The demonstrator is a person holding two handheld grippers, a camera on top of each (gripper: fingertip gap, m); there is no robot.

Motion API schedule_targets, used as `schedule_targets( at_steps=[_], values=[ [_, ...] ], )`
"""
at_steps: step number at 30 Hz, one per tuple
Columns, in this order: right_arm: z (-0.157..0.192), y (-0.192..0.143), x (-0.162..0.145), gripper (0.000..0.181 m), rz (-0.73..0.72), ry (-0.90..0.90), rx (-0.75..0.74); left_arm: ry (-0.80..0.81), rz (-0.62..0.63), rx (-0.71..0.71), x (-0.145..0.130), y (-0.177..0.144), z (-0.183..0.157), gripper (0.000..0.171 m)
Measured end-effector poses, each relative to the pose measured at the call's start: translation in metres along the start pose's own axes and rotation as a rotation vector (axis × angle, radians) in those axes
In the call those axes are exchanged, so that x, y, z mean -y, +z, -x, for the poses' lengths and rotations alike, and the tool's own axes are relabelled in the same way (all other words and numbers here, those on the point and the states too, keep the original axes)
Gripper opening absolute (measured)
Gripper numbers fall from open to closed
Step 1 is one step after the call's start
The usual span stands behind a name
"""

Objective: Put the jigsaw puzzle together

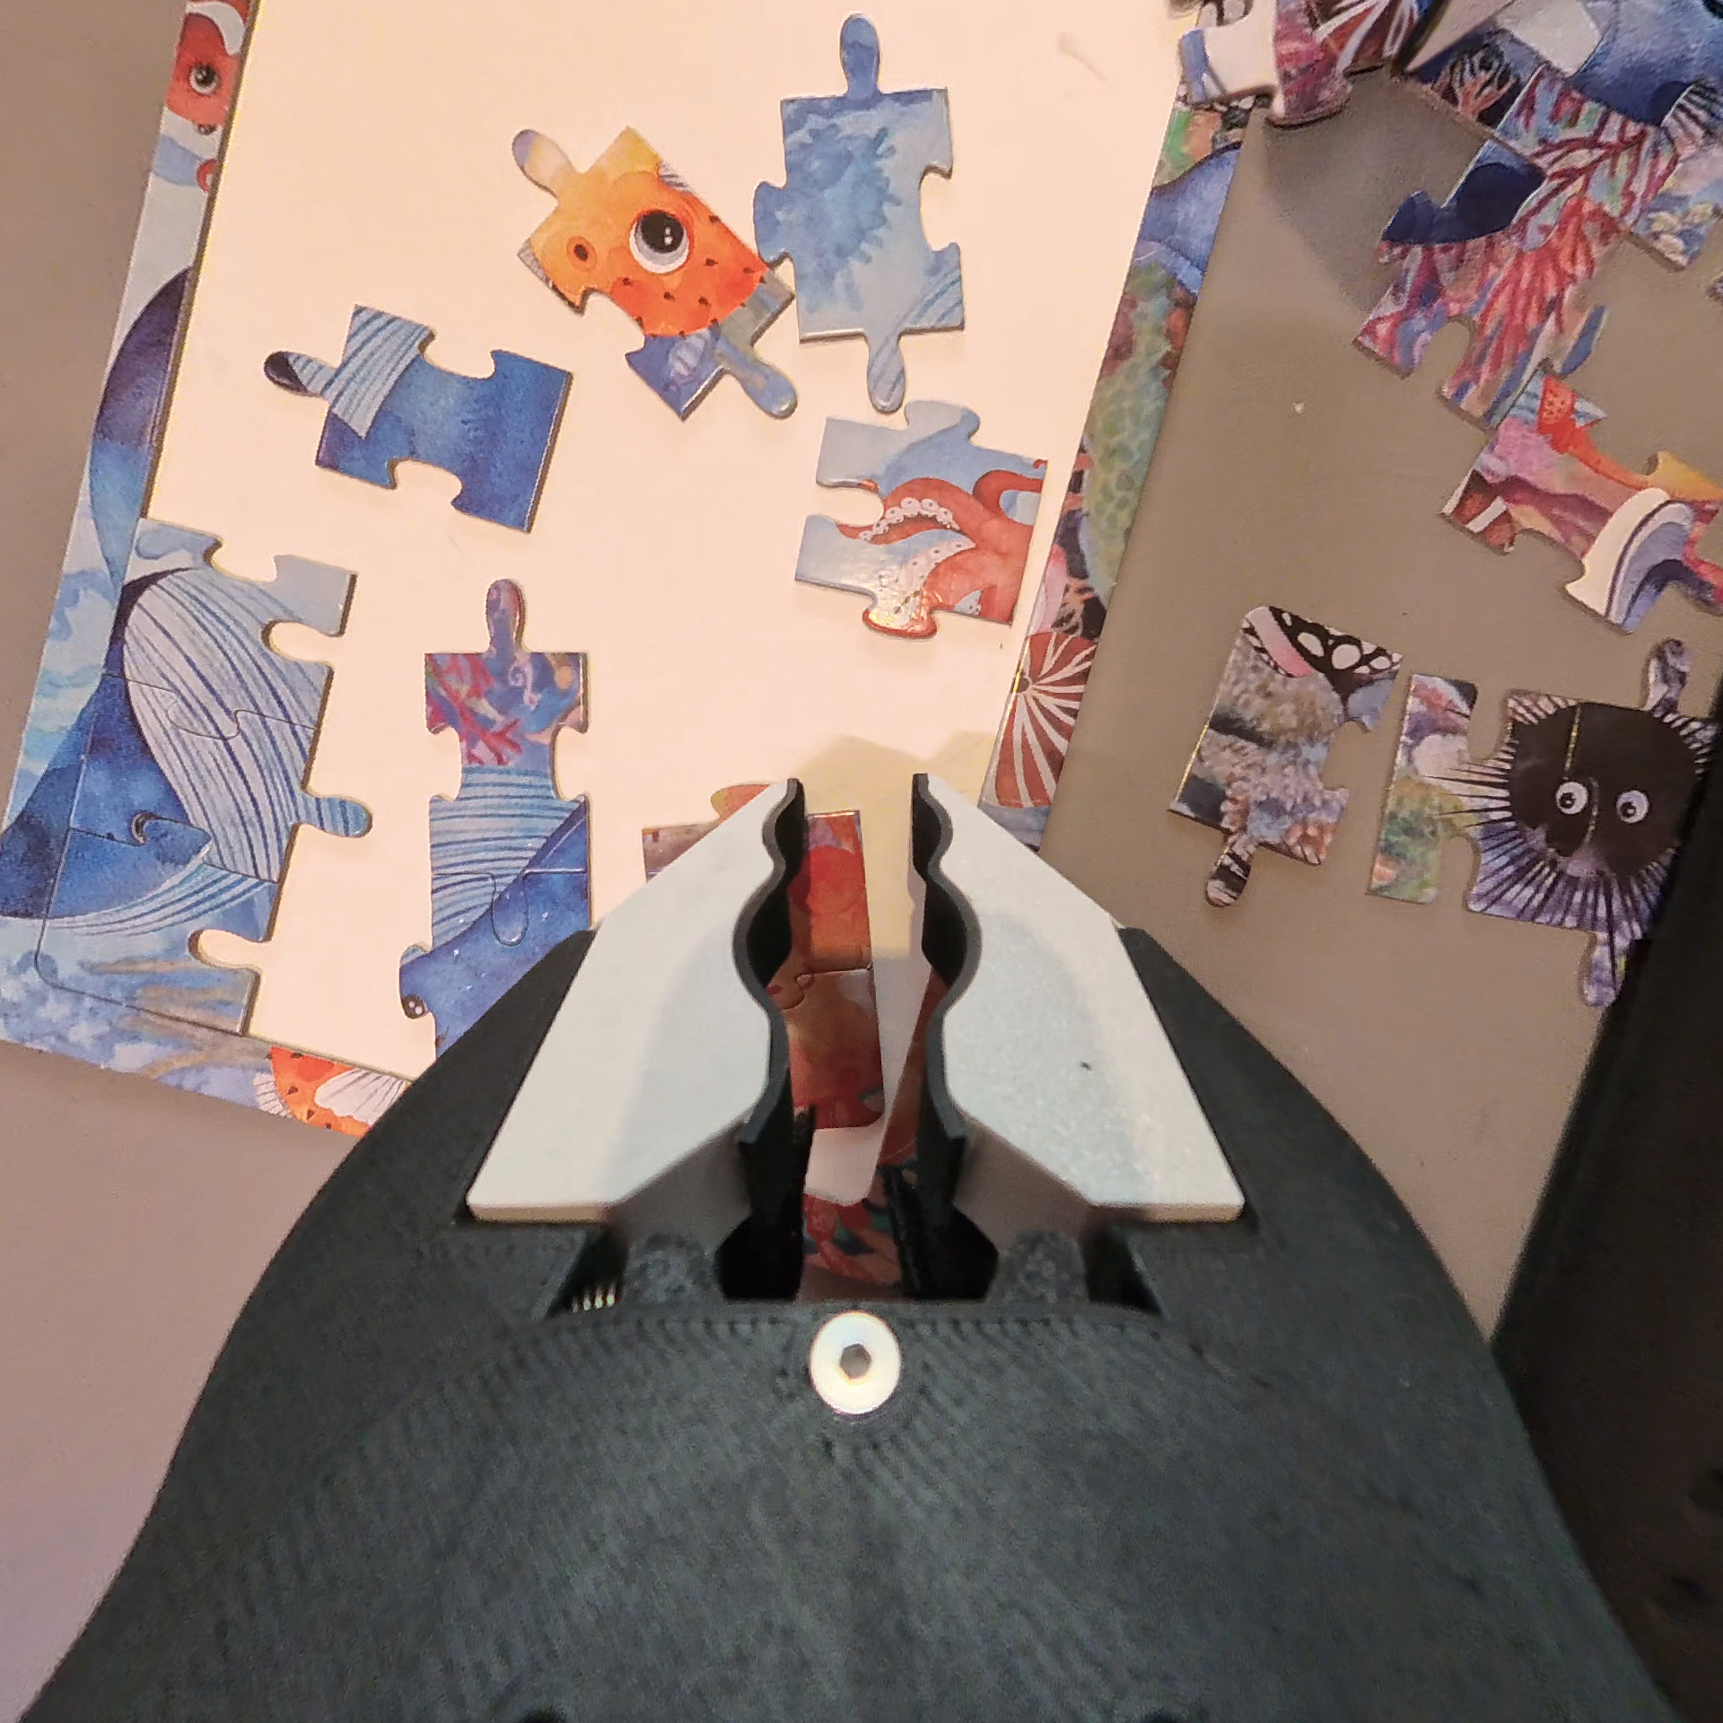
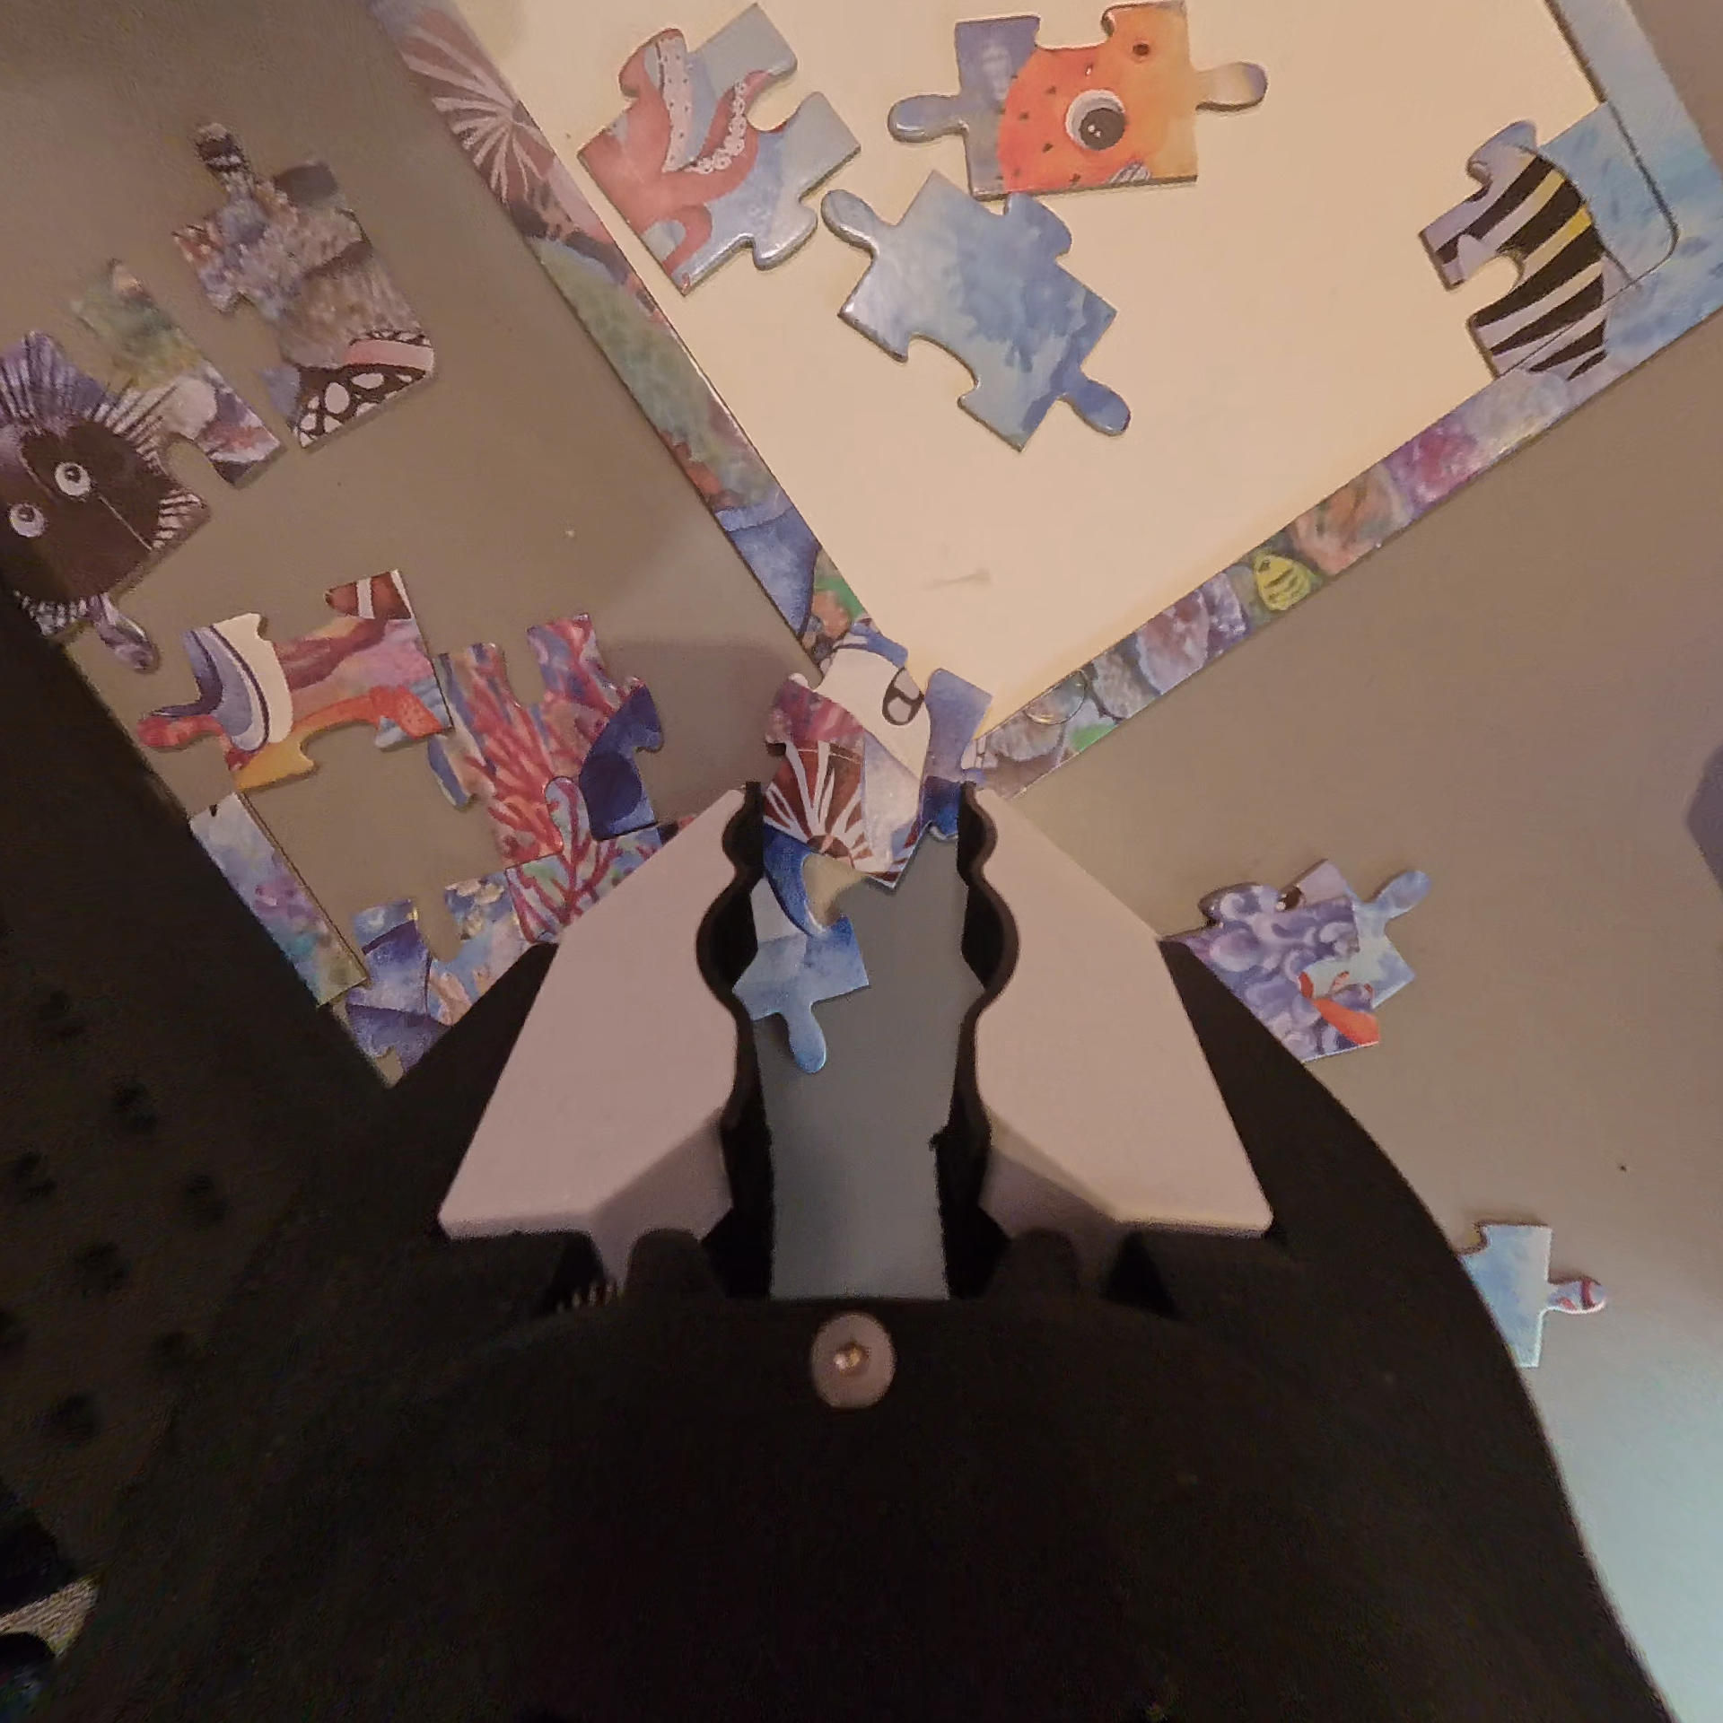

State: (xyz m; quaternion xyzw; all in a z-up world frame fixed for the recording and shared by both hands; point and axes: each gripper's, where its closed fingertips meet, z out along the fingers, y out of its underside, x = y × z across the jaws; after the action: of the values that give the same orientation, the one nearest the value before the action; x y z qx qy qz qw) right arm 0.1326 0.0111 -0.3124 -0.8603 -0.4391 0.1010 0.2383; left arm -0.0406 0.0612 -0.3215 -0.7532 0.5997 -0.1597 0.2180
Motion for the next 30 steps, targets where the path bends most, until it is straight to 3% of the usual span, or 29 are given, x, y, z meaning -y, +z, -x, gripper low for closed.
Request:
schedule_targets(
  at_steps=[1,3,4,8,12,13,17,19,30],
  values=[
    [0.001,0.000,0.001,0.035,0.001,-0.008,0.000,0.001,0.000,-0.001,0.000,0.000,0.000,0.022],
    [0.002,0.000,0.001,0.004,-0.002,-0.016,0.003,0.002,-0.001,-0.002,-0.001,0.000,0.000,0.022],
    [0.001,0.000,0.000,0.000,0.000,-0.016,0.004,0.003,-0.001,-0.003,-0.001,0.000,0.001,0.022],
    [-0.002,-0.005,0.002,0.011,-0.018,-0.005,0.000,0.004,-0.001,-0.005,-0.001,-0.001,0.000,0.022],
    [-0.009,-0.001,0.003,0.058,-0.002,0.036,-0.026,0.004,0.001,-0.011,-0.001,-0.002,-0.001,0.023],
    [-0.010,0.003,0.002,0.062,0.015,0.033,-0.031,0.004,0.002,-0.014,-0.001,-0.002,-0.002,0.024],
    [-0.016,0.003,0.004,0.028,0.013,0.015,-0.058,-0.005,0.002,-0.024,-0.002,-0.005,-0.001,0.030],
    [-0.015,0.003,0.007,0.022,-0.001,0.013,-0.039,-0.005,0.004,-0.020,-0.002,-0.005,0.001,0.032],
    [-0.044,-0.019,-0.032,0.013,0.177,0.019,-0.083,-0.014,0.014,-0.012,-0.005,-0.006,0.005,0.035]
  ],
)
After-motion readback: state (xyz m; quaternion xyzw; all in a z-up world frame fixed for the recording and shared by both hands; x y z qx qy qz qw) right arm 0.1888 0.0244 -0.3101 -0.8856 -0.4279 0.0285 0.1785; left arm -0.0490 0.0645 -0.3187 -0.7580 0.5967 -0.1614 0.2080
